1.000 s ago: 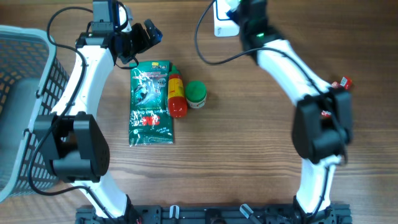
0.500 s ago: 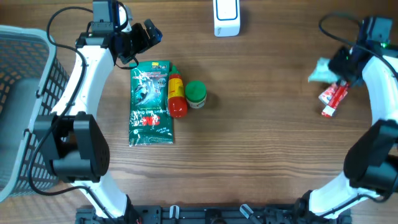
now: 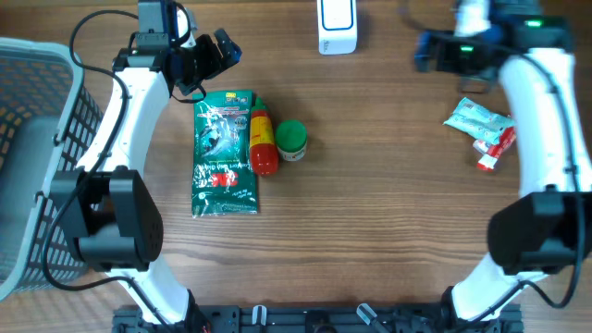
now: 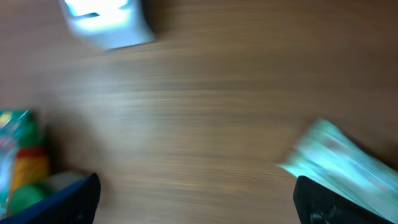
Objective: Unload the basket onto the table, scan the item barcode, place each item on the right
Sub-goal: 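Reach the right gripper toward the green-lidded jar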
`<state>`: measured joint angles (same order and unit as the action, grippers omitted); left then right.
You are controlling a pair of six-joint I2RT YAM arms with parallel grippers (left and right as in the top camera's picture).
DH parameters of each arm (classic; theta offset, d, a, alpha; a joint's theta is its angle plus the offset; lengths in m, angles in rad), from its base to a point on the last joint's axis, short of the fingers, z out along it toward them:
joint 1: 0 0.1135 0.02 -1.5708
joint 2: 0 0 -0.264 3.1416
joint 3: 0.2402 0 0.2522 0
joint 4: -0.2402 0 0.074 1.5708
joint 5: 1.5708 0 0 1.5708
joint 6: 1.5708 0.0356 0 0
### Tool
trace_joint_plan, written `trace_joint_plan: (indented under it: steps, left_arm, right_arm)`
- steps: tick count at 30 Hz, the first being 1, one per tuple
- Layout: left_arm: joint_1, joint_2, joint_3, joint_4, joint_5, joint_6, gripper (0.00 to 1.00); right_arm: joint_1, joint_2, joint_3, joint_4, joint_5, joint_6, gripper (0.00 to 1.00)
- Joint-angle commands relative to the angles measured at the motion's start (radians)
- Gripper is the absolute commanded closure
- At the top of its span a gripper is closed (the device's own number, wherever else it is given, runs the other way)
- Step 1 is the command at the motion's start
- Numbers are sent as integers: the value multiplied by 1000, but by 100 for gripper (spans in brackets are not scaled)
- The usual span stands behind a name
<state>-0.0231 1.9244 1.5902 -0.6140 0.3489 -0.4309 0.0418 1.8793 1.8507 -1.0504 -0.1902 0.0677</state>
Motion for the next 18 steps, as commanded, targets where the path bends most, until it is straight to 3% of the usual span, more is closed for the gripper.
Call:
trace_joint_plan:
  steps: [1,4,6,9,13,18]
  left_arm:
    - [6,2,0,3,-3,5,0]
    - [6,2,0,3,-2,5,0]
    - [6,2,0,3,-2,5,0]
    - [6,2,0,3,-2,5,0]
    - [6,2,0,3,-2,5,0]
    - [6,2,0,3,-2,5,0]
  right_arm:
    - [235,-1,23,47,5,-91,0]
    - [433,34,1,128,0,-162,0]
    - [476,63,-13,138,2,-182,0]
    - [492,131,-13,109,-66,-200,9]
    - [528,215,-13,93,-134,-207,10]
    - [601,288,-13,97,19,-233,9]
